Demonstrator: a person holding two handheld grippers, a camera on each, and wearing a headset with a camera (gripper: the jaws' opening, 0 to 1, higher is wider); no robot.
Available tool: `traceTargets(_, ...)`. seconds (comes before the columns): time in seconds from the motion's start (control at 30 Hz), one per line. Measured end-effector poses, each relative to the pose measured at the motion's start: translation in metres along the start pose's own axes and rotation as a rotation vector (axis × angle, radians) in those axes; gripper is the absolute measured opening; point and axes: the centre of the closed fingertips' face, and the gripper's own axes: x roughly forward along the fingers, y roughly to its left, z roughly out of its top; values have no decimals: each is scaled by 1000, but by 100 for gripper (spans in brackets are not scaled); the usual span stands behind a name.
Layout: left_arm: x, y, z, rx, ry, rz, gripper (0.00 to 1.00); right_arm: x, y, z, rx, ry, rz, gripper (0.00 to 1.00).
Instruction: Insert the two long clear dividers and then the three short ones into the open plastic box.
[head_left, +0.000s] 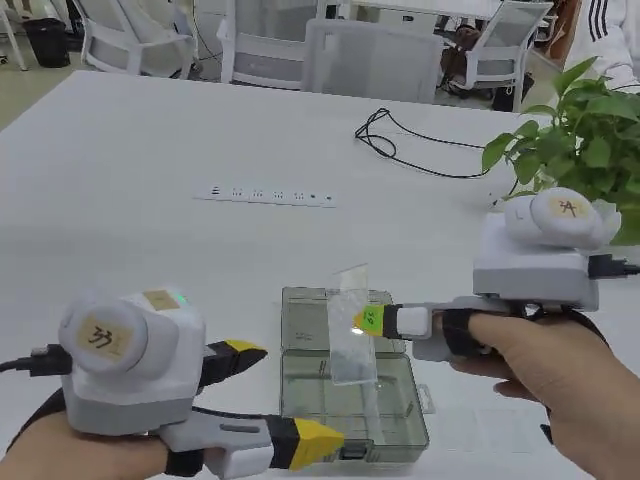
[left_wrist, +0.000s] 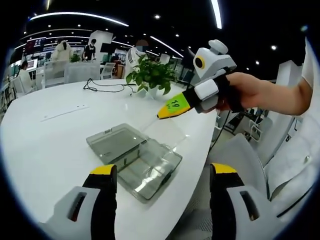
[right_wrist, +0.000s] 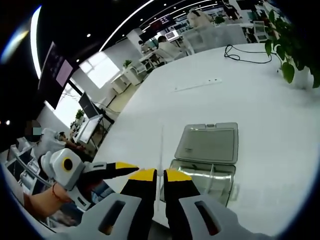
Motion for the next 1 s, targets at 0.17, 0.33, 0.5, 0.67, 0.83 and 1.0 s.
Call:
traceTargets(0.17,0,-1,-6,40,20,-8,86,5,-6,-4,21,42,-22,7)
traceTargets(0.33,2,-2,-11,69,24,-19,94,9,-12,-10,43,101,-53,7)
traceTargets(0.5,2,-3,-15,85,30,-31,100,12,-19,-13,73,137,-82,7)
traceTargets(0.67,2,-3,-20,102,36,-44,100,15,-24,-15,92,171,-102,7)
traceTargets(0.83,1,-5,-21,108,33,-59,100,20,-31,-19,108,206,-124,7)
traceTargets(1.0,1,-4,-20,110,22,-62,100,24,-34,-25,133,240,-145,7)
